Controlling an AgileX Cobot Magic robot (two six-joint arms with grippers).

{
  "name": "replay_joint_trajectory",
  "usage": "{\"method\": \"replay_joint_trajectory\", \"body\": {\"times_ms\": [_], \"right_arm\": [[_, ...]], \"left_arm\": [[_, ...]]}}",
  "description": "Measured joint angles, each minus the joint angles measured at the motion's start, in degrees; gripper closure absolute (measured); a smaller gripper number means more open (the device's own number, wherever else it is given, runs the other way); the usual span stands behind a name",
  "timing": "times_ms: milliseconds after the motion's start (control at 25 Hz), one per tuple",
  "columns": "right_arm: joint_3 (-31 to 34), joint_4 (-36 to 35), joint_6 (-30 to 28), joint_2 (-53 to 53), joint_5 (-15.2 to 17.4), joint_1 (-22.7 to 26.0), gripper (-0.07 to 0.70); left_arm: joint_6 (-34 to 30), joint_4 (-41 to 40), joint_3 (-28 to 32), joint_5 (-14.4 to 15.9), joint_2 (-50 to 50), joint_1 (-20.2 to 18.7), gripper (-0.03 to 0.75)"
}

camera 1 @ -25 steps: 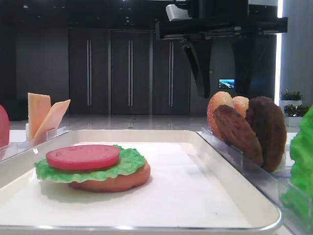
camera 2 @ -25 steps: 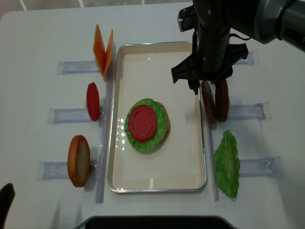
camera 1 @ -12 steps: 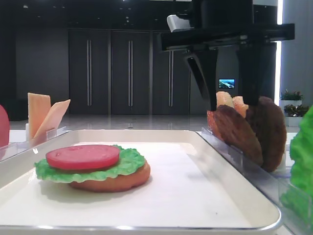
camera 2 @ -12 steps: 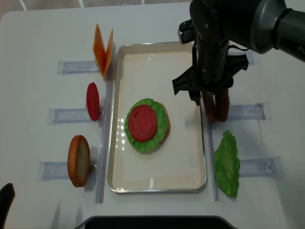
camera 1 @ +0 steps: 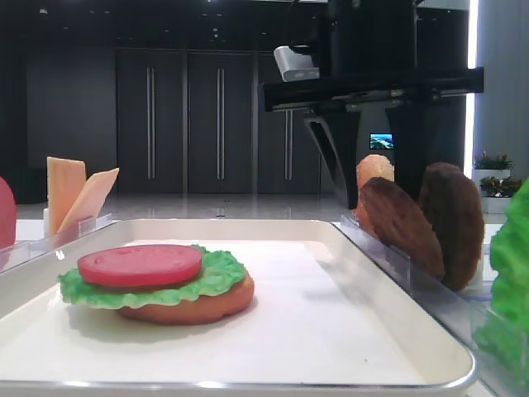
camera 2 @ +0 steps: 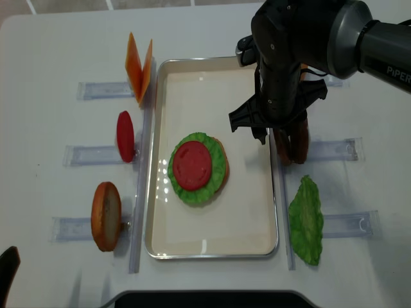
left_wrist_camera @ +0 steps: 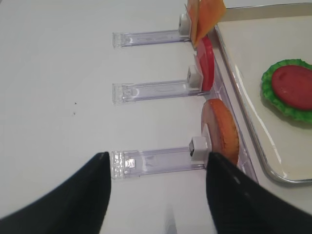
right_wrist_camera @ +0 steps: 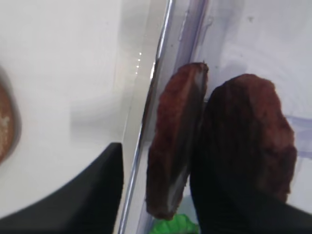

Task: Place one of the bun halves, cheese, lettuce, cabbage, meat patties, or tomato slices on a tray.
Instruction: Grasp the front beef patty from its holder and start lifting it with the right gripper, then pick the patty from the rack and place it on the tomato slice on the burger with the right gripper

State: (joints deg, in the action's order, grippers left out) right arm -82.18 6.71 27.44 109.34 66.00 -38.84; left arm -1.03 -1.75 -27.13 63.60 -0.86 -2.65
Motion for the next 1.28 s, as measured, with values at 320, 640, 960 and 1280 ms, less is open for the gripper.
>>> {"method": "replay_joint_trajectory", "body": {"times_ms": [320,640,960,1280], "right_arm": [[0.0,1.6,-0.62,0.0,0.32,0.0,0.512],[-4.02,0.7,-2.17,-1.39,4.22,0.0,0.513],[-9.7,-4.85,-5.75,-3.42,4.02,0.0,0.519],[-9.75,-35.81,-26.02,-3.42,3.85,1.63,0.521]], "left_arm": [[0.0,0.0,0.0,0.0,0.0,0.0,0.244],[0.0,0.0,0.0,0.0,0.0,0.0,0.244],[0.0,0.0,0.0,0.0,0.0,0.0,0.244],[0.0,0.0,0.0,0.0,0.0,0.0,0.244]]}}
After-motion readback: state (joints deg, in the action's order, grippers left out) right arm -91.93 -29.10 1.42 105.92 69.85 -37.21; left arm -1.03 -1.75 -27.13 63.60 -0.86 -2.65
